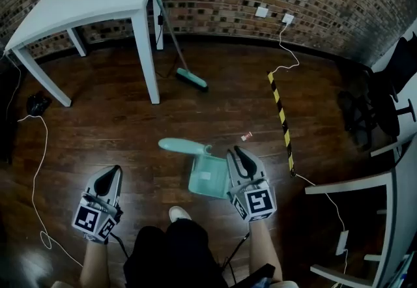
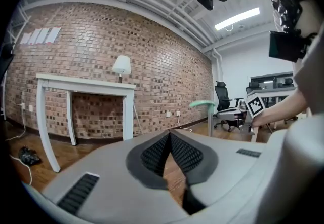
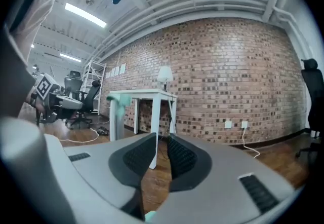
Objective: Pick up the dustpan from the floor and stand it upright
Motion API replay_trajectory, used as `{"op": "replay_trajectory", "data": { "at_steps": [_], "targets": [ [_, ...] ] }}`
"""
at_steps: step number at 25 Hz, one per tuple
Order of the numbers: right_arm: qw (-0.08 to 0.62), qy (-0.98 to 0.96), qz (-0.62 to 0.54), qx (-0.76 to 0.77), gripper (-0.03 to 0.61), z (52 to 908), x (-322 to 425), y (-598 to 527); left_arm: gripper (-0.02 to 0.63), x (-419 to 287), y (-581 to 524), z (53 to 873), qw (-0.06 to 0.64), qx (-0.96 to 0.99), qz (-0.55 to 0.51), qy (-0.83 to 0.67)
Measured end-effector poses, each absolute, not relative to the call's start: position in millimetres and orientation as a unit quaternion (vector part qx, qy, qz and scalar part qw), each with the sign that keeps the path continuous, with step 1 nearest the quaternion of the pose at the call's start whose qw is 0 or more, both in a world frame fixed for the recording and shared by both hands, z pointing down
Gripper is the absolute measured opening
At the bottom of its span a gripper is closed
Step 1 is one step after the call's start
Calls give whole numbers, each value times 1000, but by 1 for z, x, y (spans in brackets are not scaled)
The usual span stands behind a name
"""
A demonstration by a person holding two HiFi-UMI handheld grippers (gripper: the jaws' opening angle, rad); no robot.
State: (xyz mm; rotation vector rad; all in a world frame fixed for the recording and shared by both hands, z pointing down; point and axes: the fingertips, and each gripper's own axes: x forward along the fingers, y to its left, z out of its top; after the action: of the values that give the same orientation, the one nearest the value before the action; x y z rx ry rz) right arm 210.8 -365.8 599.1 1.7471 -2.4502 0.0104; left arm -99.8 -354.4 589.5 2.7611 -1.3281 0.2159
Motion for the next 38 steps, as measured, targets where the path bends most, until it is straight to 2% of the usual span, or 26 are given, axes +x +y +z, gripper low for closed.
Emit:
{"op": "replay_trajectory", "data": {
  "at_steps": [4, 11, 20, 27, 38],
  "targets": [
    [58, -798, -20, 599, -15, 489, 206, -367, 8, -101, -364, 499, 33, 901, 76, -425],
    [67, -798, -20, 599, -20, 334, 195, -357, 8, -113, -366, 346, 33, 898, 70, -432],
    [20, -805, 9, 593, -20, 202, 166, -304, 8, -126, -317, 194, -15, 897, 58, -438],
    [12, -795, -17, 606, -20, 138, 139, -211, 8, -138, -231, 157, -25, 906, 26, -421],
    [36, -771, -43, 634, -20, 106, 140, -121, 7, -155, -163, 139, -10, 903, 8, -429]
  ]
}}
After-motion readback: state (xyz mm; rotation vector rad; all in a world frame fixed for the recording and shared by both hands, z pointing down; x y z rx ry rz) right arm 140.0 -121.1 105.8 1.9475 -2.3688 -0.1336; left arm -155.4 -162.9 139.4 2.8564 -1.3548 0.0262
